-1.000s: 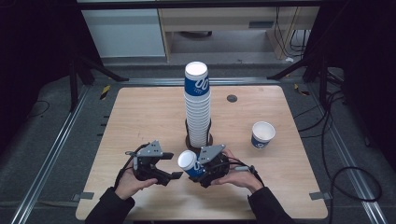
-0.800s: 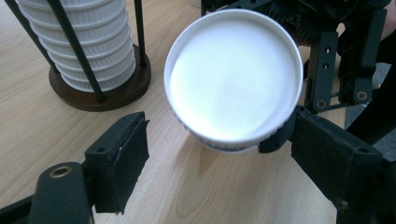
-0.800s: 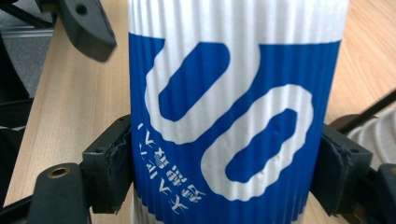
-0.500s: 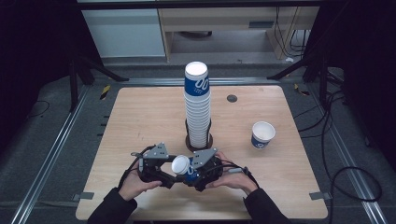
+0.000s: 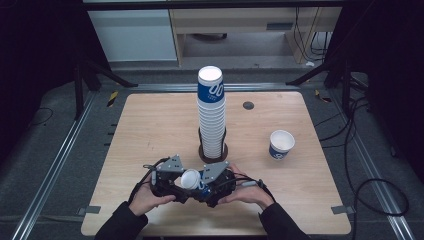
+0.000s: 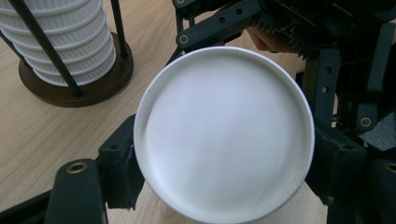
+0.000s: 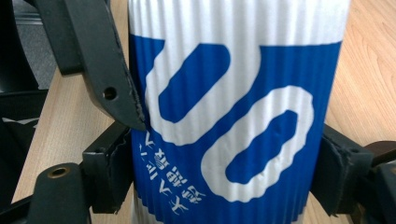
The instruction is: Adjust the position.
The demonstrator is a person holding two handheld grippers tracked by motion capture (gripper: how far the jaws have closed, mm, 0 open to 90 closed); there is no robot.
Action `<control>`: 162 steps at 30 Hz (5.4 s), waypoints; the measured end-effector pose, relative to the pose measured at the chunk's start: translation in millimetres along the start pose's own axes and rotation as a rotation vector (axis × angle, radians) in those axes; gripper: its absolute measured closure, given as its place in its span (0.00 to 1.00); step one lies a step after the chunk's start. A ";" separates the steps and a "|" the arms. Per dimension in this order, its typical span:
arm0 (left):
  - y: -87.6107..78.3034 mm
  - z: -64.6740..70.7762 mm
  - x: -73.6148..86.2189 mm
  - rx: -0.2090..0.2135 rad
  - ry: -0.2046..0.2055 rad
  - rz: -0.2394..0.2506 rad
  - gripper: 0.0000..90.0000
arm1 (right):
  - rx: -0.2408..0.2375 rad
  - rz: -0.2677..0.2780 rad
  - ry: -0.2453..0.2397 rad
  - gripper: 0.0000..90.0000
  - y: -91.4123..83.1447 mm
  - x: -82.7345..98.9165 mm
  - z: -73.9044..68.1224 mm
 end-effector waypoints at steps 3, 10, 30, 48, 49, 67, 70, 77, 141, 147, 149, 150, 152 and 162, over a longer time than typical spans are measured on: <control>-0.7 0.1 -0.1 0.003 -0.003 0.001 0.28 | 0.000 0.001 0.001 0.22 0.3 -0.3 -0.1; -8.1 -2.1 -3.3 -0.002 -0.004 0.024 0.28 | 0.000 0.025 0.036 0.10 -2.6 -1.2 2.9; -41.8 -18.5 -24.7 -0.021 -0.063 0.230 0.28 | 0.075 0.176 0.184 0.06 -47.5 -1.2 29.9; -36.7 1.2 -28.2 0.067 -0.026 0.252 0.28 | -0.010 0.252 0.192 0.07 -33.3 -13.9 19.2; -36.9 2.8 -28.7 0.078 -0.025 0.257 0.28 | -0.011 0.250 0.188 0.07 -32.5 -14.1 18.7; -37.1 6.4 -29.4 0.105 -0.014 0.260 0.27 | -0.024 0.290 0.166 0.17 -34.1 -19.1 14.9; -41.0 3.2 -30.2 0.093 -0.015 0.264 0.23 | -0.018 0.272 0.158 0.17 -37.0 -17.1 15.9; -42.2 -5.1 -22.9 0.080 -0.012 0.201 0.19 | 0.024 0.228 0.146 0.17 -43.0 -9.1 22.9; -48.3 -24.6 -13.7 0.090 -0.039 0.183 0.30 | 0.017 0.224 0.205 0.07 -49.4 1.5 29.8; -50.7 -14.6 -19.6 0.122 -0.020 0.209 0.30 | -0.005 0.291 0.227 0.07 -55.4 -6.5 29.6; -49.4 -7.9 -21.2 0.141 -0.005 0.213 0.30 | -0.018 0.303 0.230 0.07 -55.5 -8.5 27.9; -48.8 -5.1 -21.5 0.150 0.000 0.209 0.30 | -0.024 0.308 0.228 0.07 -55.2 -9.5 26.8; -47.9 0.0 -22.9 0.165 0.011 0.213 0.30 | -0.044 0.316 0.225 0.07 -54.1 -11.5 23.7; -38.8 11.4 -18.8 0.213 0.040 0.184 0.30 | -0.124 0.342 0.210 0.09 -50.0 -17.9 10.5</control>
Point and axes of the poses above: each handheld gripper's, and its own axes: y roughly forward along the jaws, x roughly out of its underside, z roughly to its right, the point moved 10 cm from there along y, roughly forward along the jaws, and after that the axes turned 8 degrees about -y, right-handed, at the moved point
